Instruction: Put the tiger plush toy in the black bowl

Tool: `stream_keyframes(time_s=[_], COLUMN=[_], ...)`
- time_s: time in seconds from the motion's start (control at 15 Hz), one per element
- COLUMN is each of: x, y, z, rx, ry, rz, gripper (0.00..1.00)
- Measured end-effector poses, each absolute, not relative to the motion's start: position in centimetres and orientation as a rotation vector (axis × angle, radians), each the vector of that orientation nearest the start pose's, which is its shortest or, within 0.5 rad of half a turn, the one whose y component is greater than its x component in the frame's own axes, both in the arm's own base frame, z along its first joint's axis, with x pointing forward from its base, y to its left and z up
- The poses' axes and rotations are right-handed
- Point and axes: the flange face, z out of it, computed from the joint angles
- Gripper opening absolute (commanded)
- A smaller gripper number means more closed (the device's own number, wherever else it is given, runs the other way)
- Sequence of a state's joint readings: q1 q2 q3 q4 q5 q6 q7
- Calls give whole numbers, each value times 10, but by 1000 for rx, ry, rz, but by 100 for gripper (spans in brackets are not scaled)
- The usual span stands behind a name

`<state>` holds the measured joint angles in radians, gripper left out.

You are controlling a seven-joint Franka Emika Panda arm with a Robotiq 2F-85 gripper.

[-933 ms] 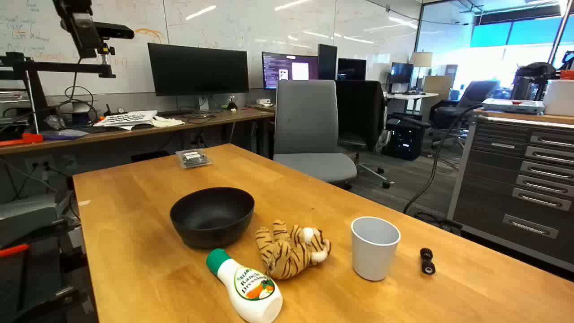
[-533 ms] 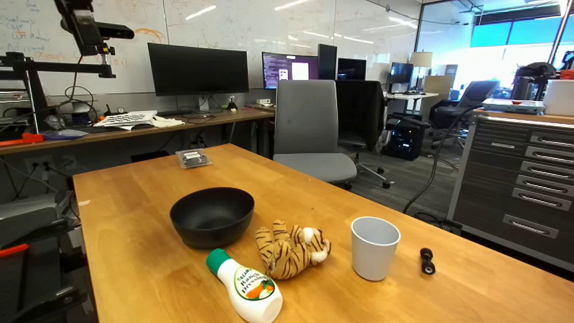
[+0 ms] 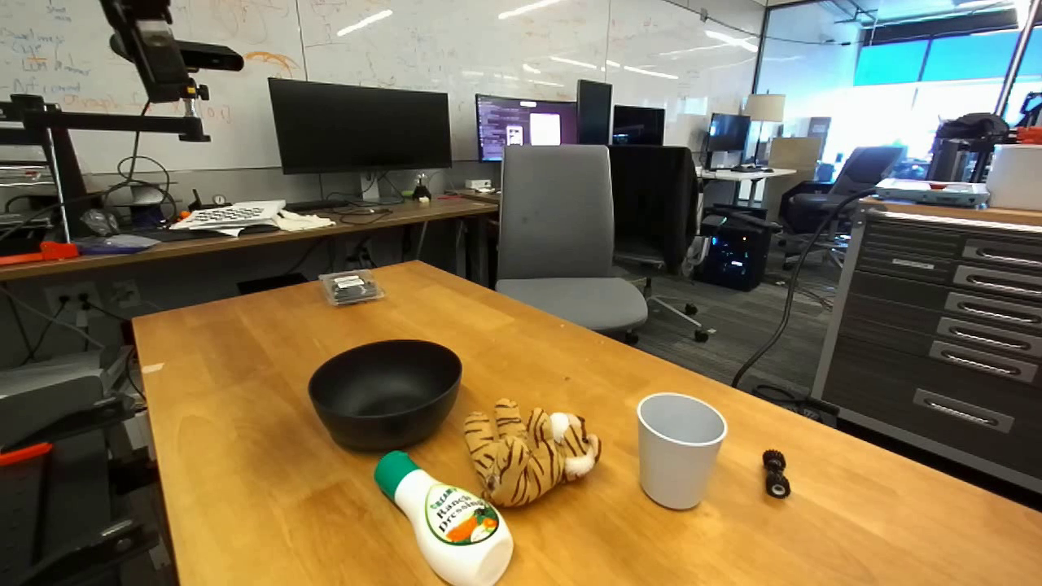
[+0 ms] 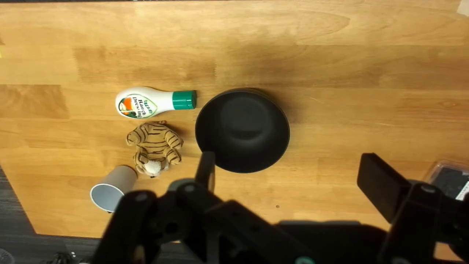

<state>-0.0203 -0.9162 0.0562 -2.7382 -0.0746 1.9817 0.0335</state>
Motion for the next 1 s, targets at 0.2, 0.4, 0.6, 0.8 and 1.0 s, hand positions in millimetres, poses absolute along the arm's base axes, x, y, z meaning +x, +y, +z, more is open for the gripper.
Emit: stream_keyframes(time_s=[0.2,0.4,0.6,0.8,1.0], x=[310,332,358,387,415], y=[1,-11,-29,-57,-88], z=[488,489,483,471,456], rx=[-3205,-3154,-3102,-3100,-3150], ry=[72,195,338,502,647], rz=[-443,-628,-764,-787,-730], gripper=[100,100,100,100,100])
